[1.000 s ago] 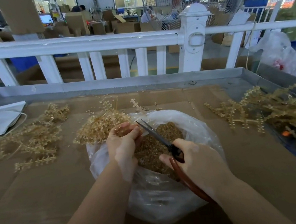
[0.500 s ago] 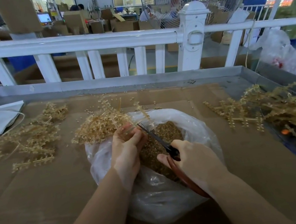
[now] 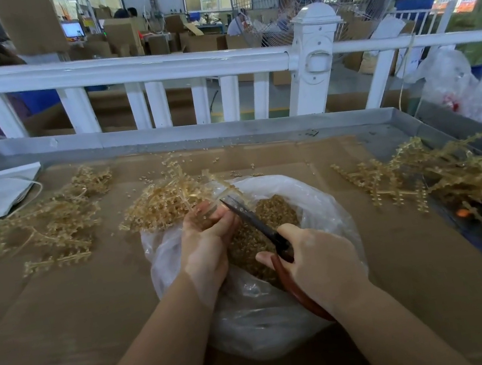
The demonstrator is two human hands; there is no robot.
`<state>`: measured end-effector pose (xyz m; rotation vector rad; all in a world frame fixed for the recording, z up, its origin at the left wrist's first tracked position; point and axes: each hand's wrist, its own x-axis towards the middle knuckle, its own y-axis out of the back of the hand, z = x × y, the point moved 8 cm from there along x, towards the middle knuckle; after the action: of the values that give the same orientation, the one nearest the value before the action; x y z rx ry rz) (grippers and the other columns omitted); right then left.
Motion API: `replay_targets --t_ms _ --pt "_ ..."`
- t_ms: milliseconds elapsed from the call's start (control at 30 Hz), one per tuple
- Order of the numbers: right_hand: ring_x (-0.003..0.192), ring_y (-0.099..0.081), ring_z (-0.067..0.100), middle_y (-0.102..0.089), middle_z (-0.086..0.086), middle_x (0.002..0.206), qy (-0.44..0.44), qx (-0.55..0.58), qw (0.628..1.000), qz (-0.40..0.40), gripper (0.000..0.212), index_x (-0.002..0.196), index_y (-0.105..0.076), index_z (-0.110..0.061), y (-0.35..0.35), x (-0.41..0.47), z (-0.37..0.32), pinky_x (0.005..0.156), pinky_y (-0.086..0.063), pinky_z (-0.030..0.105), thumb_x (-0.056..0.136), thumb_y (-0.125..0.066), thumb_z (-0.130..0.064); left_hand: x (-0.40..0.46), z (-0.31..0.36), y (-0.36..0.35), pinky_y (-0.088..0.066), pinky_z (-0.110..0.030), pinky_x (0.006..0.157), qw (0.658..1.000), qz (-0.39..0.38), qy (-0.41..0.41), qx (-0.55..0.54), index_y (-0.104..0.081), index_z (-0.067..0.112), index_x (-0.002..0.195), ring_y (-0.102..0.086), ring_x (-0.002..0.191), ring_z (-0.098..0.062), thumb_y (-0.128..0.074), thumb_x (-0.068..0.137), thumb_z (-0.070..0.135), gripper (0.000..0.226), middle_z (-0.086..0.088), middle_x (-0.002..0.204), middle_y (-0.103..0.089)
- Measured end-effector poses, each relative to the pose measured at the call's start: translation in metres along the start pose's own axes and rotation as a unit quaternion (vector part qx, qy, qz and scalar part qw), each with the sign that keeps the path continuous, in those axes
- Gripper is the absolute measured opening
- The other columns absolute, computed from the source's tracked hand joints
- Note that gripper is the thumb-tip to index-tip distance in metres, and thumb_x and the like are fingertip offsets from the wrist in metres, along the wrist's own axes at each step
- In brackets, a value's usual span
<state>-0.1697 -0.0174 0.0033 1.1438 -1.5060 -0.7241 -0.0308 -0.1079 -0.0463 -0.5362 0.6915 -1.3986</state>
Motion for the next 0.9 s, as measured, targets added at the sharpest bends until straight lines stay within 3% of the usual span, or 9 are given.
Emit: replay_targets --t_ms 167,333,467,633,800,900 --pt "0.070 -0.050 0.008 -0.056 -0.012 0.076 -0.006 0.038 0.999 -0.023 0.041 0.095 -0.055 -0.030 -0.0011 0.0030 0.0064 0.064 -0.038 0.020 0.085 -0.044 -0.068 -0.0009 -0.0005 0.0006 -0.057 -0.021 0.060 1.000 -0.003 0.007 0.003 -0.050 0.014 0.098 -0.063 0.070 -0.012 -0.050 0.082 -0.022 0.039 -0.005 0.080 -0.055" --pt "0.075 -0.057 0.009 -0.058 -0.011 0.077 -0.018 0.051 0.997 -0.048 0.040 0.093 -0.054 -0.029 -0.0001 0.0004 0.0028 0.068 -0.045 0.023 0.086 -0.044 -0.067 -0.0020 0.0007 -0.0011 -0.056 -0.020 0.058 1.000 -0.008 0.008 0.000 -0.049 0.013 0.098 -0.060 0.071 -0.014 -0.050 0.082 -0.022 0.039 -0.005 0.078 -0.056" --pt "0.075 -0.058 0.012 -0.057 -0.009 0.074 -0.038 0.075 0.994 -0.077 0.037 0.085 -0.052 -0.028 0.0003 0.0003 0.0002 0.067 -0.044 0.026 0.087 -0.046 -0.064 -0.0016 -0.0007 -0.0023 -0.057 -0.021 0.059 1.000 -0.005 0.017 0.015 -0.049 0.013 0.097 -0.059 0.071 -0.014 -0.050 0.081 -0.023 0.039 -0.005 0.076 -0.054" --pt "0.066 -0.050 0.009 -0.048 -0.009 0.064 -0.052 0.106 0.988 -0.103 0.040 0.067 -0.037 -0.030 -0.0005 0.0014 -0.0032 0.055 -0.032 0.021 0.088 -0.048 -0.062 -0.0017 -0.0005 -0.0026 -0.057 -0.021 0.060 1.000 -0.013 0.016 0.018 -0.048 0.013 0.096 -0.062 0.060 -0.008 -0.048 0.081 -0.024 0.040 -0.003 0.073 -0.051" --pt "0.072 -0.056 0.013 -0.050 -0.009 0.067 -0.052 0.122 0.984 -0.116 0.037 0.072 -0.042 -0.029 -0.0038 0.0030 -0.0022 0.065 -0.040 0.025 0.087 -0.049 -0.063 -0.0008 -0.0003 -0.0003 -0.056 -0.021 0.058 0.999 0.003 0.020 0.026 -0.049 0.014 0.095 -0.062 0.064 -0.010 -0.050 0.081 -0.024 0.040 -0.005 0.077 -0.054" --pt "0.065 -0.052 0.009 -0.048 -0.009 0.064 -0.050 0.115 0.986 -0.106 0.038 0.069 -0.040 -0.030 -0.0030 0.0036 -0.0008 0.058 -0.036 0.021 0.086 -0.050 -0.063 -0.0015 -0.0001 -0.0001 -0.056 -0.022 0.056 0.999 0.008 0.026 0.019 -0.050 0.013 0.094 -0.065 0.060 -0.009 -0.050 0.080 -0.024 0.040 -0.005 0.077 -0.056"
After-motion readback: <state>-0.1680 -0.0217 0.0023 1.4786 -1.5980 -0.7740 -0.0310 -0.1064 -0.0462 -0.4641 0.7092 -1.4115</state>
